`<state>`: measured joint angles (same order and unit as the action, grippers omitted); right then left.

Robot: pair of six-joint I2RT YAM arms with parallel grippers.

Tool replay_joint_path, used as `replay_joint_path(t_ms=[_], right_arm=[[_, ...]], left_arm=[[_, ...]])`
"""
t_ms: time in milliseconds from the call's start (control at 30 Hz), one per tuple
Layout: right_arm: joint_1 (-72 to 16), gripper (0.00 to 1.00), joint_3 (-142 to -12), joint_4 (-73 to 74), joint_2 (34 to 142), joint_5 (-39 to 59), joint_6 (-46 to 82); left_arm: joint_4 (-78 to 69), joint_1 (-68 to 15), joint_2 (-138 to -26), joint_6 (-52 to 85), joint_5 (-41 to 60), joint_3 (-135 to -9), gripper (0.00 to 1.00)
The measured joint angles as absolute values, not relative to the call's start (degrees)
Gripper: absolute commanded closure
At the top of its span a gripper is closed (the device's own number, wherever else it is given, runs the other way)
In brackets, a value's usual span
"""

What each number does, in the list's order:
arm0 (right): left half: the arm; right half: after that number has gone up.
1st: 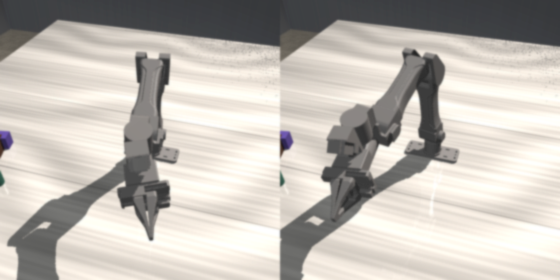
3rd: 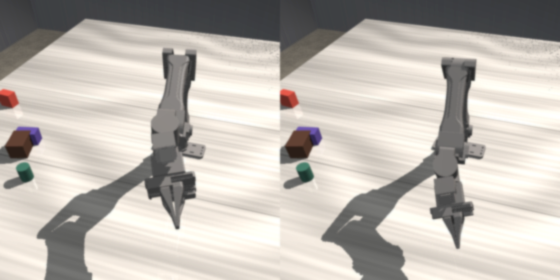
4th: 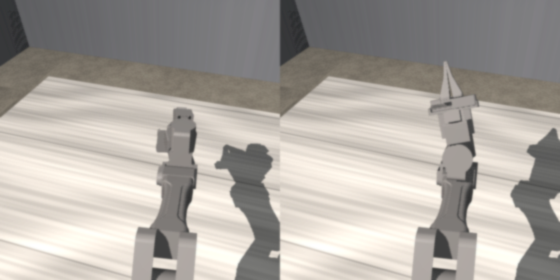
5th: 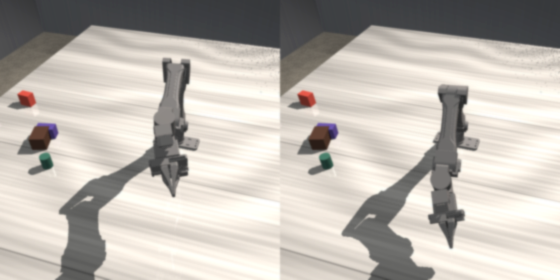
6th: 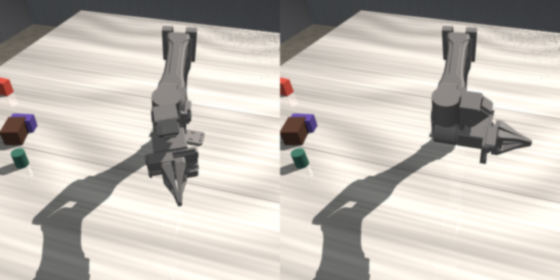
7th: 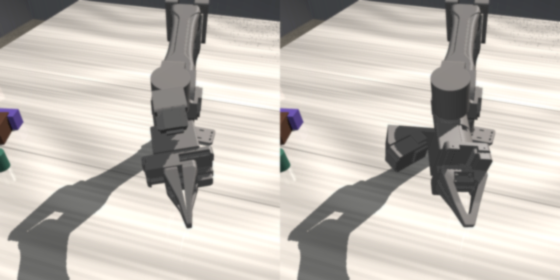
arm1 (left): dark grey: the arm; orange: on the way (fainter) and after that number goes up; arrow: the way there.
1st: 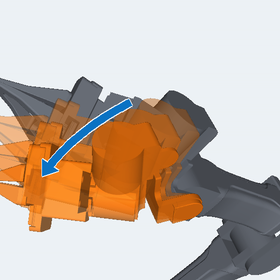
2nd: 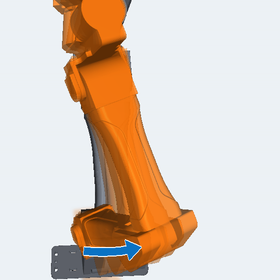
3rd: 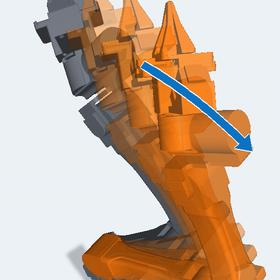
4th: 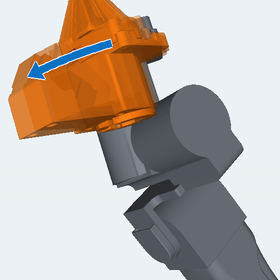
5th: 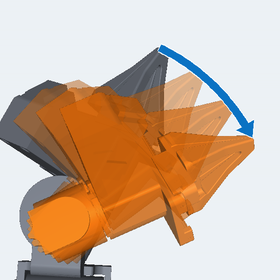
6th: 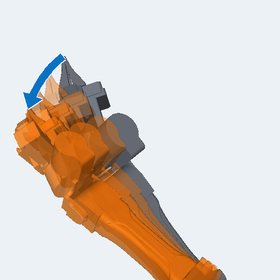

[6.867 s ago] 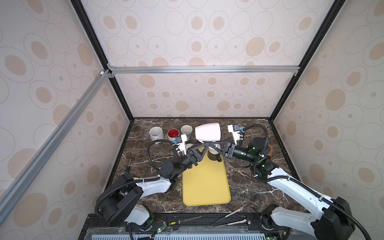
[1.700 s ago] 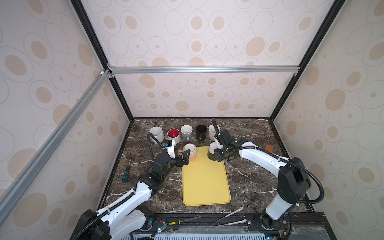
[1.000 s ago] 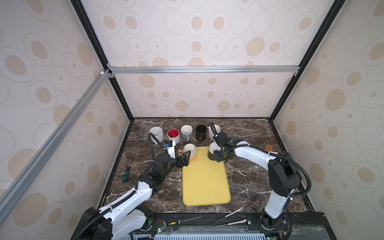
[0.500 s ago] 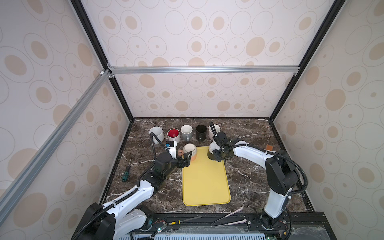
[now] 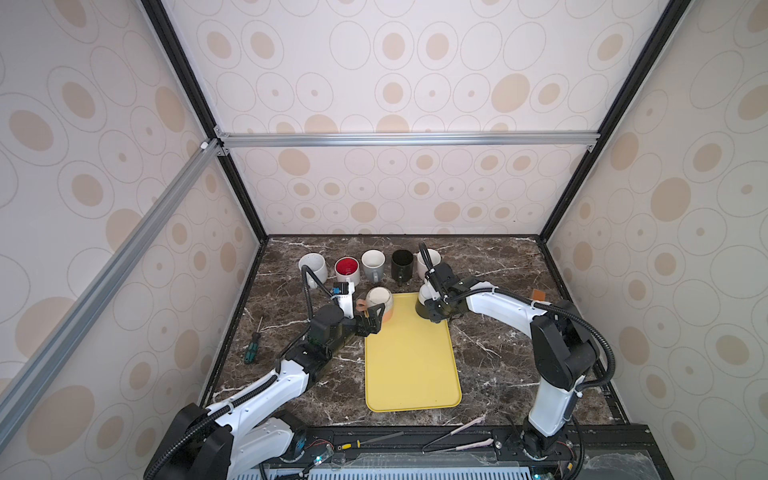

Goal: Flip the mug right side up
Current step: 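Lower the right gripper onto the black mug's base and close, then lift the black mug with the right gripper, turning its opening toward the left gripper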

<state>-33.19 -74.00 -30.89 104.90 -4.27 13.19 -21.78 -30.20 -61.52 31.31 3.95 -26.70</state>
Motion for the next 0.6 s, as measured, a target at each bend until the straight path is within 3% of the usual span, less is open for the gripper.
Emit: replay_joint_path(t_ms=[67, 333, 600], right_arm=[[-33.2, 1.0, -73.9, -30.9, 104.9, -4.1, 13.2], [-33.1, 1.0, -71.8, -29.7, 103.4, -2.6, 13.9], [-33.1, 1.0, -67.1, -31.1, 94.4, 3.4, 17.3]], left_arm=[[-21.9, -30.2, -61.5, 31.6, 4.4, -26.7, 0.04], [-25.6, -30.2, -61.5, 35.8, 7.6, -24.2, 0.07], [-34.0, -30.2, -61.5, 42.5, 12.1, -21.0, 0.07]])
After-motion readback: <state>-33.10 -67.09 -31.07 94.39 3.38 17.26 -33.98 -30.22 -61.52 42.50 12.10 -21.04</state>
